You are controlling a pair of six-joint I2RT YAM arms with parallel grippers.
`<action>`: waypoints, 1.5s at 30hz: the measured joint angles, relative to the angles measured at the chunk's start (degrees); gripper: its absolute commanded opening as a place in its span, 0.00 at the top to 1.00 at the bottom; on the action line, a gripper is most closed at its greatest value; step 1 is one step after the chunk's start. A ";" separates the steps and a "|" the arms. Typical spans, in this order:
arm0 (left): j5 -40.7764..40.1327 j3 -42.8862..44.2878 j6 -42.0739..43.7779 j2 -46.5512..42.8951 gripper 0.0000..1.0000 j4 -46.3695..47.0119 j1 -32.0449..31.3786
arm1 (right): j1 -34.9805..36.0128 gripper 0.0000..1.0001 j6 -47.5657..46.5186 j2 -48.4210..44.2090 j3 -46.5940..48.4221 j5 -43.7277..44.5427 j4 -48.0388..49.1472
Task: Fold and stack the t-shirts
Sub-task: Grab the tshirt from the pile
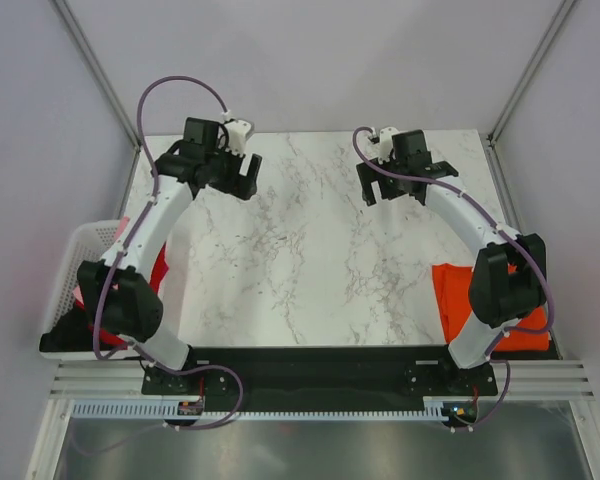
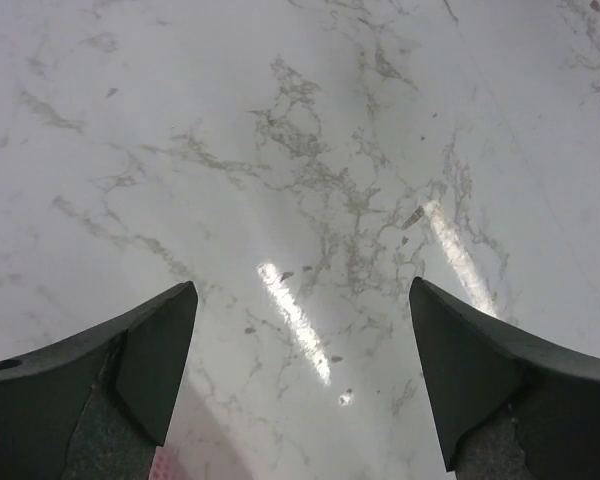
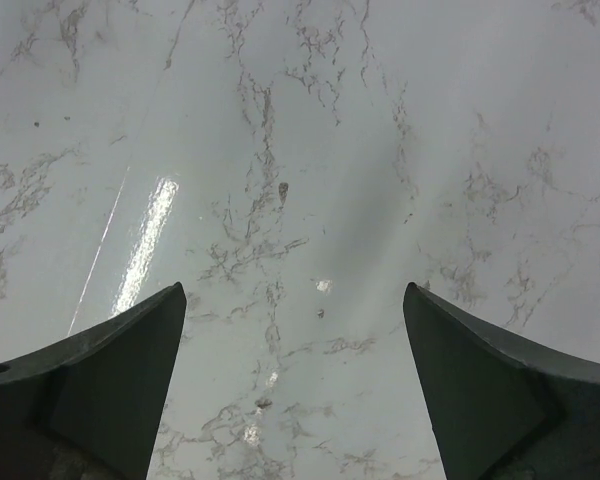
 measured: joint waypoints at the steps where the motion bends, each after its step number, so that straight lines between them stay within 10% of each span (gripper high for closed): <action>1: -1.14 -1.07 1.53 -2.82 0.08 -0.52 0.52 | 0.02 0.02 0.42 0.00 -0.59 -0.55 0.68; 10: 0.85 -6.34 6.54 -19.58 0.39 -9.62 23.08 | 0.07 0.06 -0.59 -0.09 -4.00 -8.13 2.34; 17: 2.82 -16.63 7.87 -20.35 0.57 -15.67 27.61 | 0.07 0.08 -2.58 -0.04 -4.09 -13.84 0.52; 45: -3.39 -19.43 8.72 -20.59 0.54 -20.28 34.67 | 0.07 0.11 -7.28 3.21 -7.96 -26.23 -0.98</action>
